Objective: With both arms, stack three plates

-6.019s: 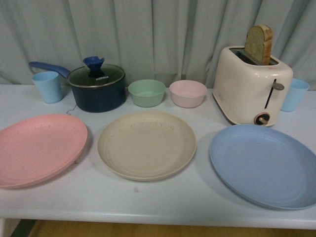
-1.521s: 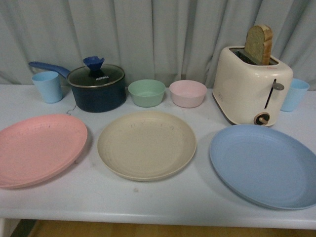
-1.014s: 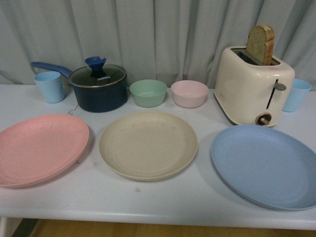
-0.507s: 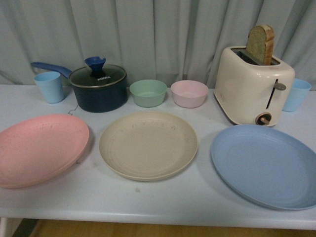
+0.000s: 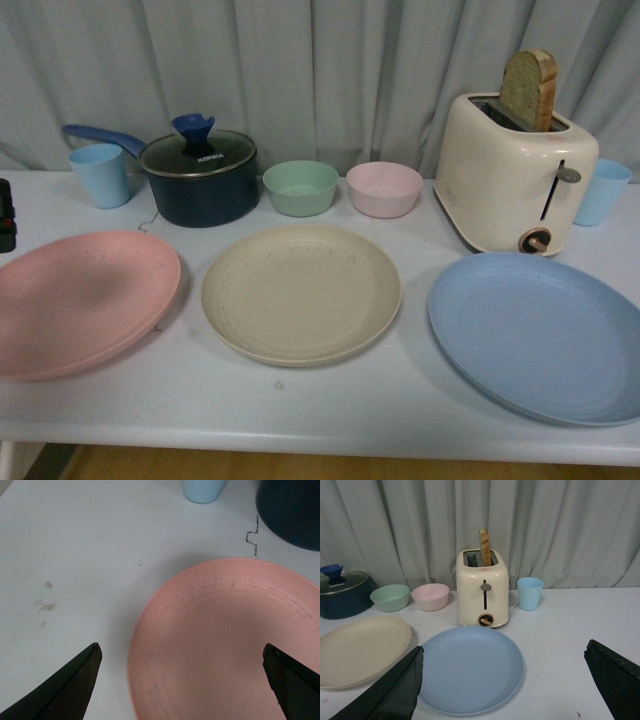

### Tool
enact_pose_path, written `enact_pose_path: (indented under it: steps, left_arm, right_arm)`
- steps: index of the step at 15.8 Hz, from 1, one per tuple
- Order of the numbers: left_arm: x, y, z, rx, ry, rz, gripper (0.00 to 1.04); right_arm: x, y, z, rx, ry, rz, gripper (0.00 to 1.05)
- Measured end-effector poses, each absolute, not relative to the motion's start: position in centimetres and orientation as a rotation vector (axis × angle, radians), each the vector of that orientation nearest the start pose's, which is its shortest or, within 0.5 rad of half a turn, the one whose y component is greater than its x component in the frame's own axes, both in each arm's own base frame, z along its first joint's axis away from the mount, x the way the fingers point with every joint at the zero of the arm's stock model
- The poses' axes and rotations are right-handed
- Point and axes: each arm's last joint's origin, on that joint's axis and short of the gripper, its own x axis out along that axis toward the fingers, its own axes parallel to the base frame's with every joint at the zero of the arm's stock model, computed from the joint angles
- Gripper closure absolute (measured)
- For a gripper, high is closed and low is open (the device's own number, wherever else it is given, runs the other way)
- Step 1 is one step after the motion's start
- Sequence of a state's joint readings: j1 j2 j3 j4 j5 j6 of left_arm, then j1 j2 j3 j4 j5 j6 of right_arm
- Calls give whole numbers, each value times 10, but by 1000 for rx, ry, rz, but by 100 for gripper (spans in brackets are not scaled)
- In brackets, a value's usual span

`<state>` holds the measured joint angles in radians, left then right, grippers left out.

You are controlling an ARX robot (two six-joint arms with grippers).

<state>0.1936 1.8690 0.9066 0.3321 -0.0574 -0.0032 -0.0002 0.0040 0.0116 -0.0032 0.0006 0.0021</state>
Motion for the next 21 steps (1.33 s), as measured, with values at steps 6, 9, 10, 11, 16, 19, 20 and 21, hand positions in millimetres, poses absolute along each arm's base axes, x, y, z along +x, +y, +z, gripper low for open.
enact_pose_path:
  steps: [6,9,10,11,16,19,20,21]
  left_arm:
    - [393,119,76,-103,795,380,7]
    - [385,126,70,-157,815,300,16]
    - [383,124,67,-159,826,254,27]
    - [381,122,65,-136,841,226,37]
    - [376,125,62,-45,898,200,88]
    - [381,131,73,-54,871,193,102]
    - [381,131,80,-50,860,192,102]
    - [381,132,88,-39,849,202,102]
  right_arm:
    - [97,0,167,2,-4,-1,6]
    - [97,0,167,2,-4,-1,6]
    - [97,0,167,2,-4,-1,6]
    - [97,0,167,2,-4,-1,6]
    - [97,0,167,2,-4,-1,6]
    - [97,0,167,2,-4,-1,6]
    - [97,0,167,2,-4,-1,6]
    - [97,0,167,2,-4,0,6]
